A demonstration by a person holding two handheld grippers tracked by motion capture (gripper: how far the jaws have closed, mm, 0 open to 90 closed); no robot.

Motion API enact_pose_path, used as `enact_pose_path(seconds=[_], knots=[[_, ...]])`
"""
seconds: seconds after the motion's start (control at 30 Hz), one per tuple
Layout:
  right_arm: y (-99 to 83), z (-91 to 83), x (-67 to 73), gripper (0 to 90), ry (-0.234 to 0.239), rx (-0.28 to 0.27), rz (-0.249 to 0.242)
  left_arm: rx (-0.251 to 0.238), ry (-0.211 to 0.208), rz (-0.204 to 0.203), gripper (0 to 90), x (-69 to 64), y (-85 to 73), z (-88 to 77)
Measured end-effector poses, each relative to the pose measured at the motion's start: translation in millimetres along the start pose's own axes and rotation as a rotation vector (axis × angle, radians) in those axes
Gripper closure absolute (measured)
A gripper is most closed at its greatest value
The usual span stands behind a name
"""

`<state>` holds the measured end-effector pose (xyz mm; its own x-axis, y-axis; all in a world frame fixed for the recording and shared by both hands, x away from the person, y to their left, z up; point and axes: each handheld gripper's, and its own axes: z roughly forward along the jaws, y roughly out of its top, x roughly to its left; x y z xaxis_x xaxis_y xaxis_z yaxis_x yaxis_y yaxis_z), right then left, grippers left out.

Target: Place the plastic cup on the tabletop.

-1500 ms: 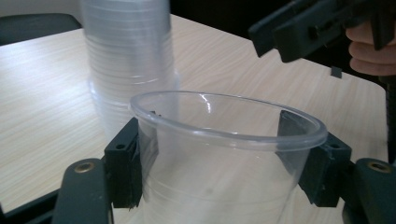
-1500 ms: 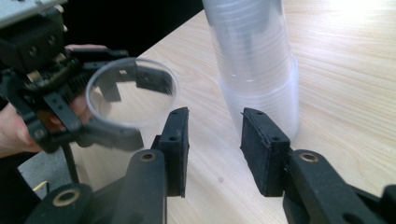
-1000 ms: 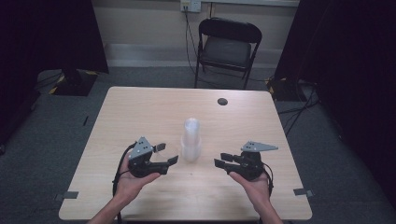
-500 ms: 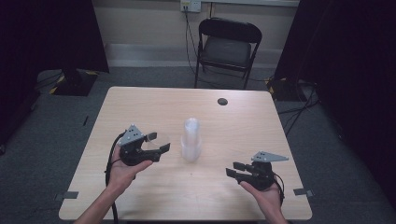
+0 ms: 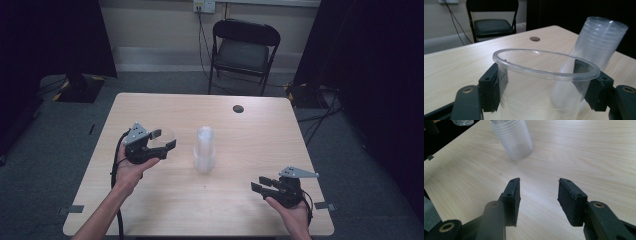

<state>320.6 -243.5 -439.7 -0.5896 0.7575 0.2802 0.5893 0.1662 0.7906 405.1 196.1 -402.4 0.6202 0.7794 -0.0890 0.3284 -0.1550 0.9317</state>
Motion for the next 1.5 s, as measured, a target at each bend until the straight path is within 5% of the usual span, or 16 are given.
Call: enact_pose_path(seconds=[0.1,0.33,0.87,1.23,1.5], knots=[[0.2,0.2,-0.5,53.1,-0.002,-0.006,0.000,-0.001,0.001,-0.001,28.9,4.3,1.7,3.7],[0.3,1.6,1.3,53.5,-0.004,-0.006,-0.007,-0.040,0.085,0.018,29.0,16.6,2.3,17.3],[-0.3,6.3,0.2,54.5,0.014,0.004,-0.007,-0.008,0.081,-0.026,27.6,39.1,-7.3,59.1],[-0.4,6.3,1.8,54.3,0.026,0.002,-0.023,0.038,0.090,-0.060,27.1,46.3,-17.1,71.1],[-1.4,7.4,0.7,54.2,0.027,0.008,-0.021,0.067,0.095,-0.041,28.1,47.4,-21.8,77.0]])
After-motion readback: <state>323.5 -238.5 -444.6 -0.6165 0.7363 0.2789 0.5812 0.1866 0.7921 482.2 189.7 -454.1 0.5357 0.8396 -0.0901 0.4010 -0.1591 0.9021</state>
